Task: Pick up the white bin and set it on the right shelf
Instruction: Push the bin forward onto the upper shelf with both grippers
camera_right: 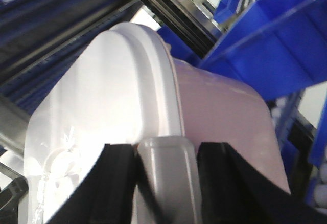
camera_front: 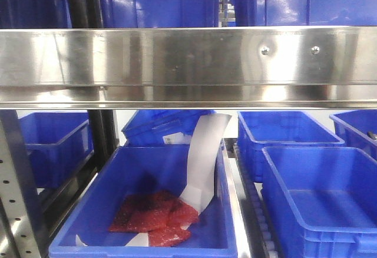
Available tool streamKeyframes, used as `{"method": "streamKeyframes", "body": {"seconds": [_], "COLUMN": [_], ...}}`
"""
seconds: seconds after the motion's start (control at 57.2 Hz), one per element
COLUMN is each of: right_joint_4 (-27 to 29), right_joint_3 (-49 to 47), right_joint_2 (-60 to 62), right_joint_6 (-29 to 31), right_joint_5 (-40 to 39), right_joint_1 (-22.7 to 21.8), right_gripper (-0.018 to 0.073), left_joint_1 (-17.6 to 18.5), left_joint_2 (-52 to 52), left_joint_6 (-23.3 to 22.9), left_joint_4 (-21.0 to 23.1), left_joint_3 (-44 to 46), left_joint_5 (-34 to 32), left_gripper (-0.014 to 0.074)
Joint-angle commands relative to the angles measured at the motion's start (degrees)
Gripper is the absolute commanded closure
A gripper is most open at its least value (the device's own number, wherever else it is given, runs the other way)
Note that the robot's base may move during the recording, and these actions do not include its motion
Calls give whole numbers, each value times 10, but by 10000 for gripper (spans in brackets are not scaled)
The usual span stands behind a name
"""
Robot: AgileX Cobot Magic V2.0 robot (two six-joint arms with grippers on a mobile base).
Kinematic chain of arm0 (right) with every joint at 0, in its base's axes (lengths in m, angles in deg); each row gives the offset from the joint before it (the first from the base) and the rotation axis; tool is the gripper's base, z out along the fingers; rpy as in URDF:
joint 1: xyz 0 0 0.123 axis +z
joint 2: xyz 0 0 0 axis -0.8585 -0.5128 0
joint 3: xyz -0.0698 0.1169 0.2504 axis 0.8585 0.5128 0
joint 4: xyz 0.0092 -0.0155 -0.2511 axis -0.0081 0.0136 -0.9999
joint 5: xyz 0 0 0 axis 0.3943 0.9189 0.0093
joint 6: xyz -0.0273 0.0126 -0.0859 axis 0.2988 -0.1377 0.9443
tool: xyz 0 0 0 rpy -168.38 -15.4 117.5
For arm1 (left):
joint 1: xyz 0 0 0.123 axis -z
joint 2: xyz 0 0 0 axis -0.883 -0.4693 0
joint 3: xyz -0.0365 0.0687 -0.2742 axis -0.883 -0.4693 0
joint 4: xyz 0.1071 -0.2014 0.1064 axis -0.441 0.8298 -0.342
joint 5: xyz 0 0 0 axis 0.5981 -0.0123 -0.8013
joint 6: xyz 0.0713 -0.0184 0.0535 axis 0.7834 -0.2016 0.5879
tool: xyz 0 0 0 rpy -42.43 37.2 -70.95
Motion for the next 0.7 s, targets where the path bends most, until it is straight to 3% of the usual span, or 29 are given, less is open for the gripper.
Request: {"method": "streamKeyframes", "body": {"seconds": [0.0,0.419,0.559,0.629,0.681], "right_joint_4": [70,70,70,70,70], "right_joint_3": [-35,-53,-53,-53,-53], "right_joint_2": [2,-77,-82,-82,-82], "right_joint_6": [4,7,7,16,22], "right_joint_5": [117,119,119,119,118], "right_joint_1": [28,28,28,28,28], "right_gripper": [500,499,489,414,300], "left_joint_1": [22,22,22,22,22], "left_joint_2": [-1,-57,-68,-68,-68], "left_joint_6": [27,28,29,29,29], "left_joint_4": [20,-6,-14,-26,-31], "left_joint_3": [23,23,23,23,23], "left_joint_5": [92,60,60,59,58], "left_gripper": [724,697,557,440,339]}}
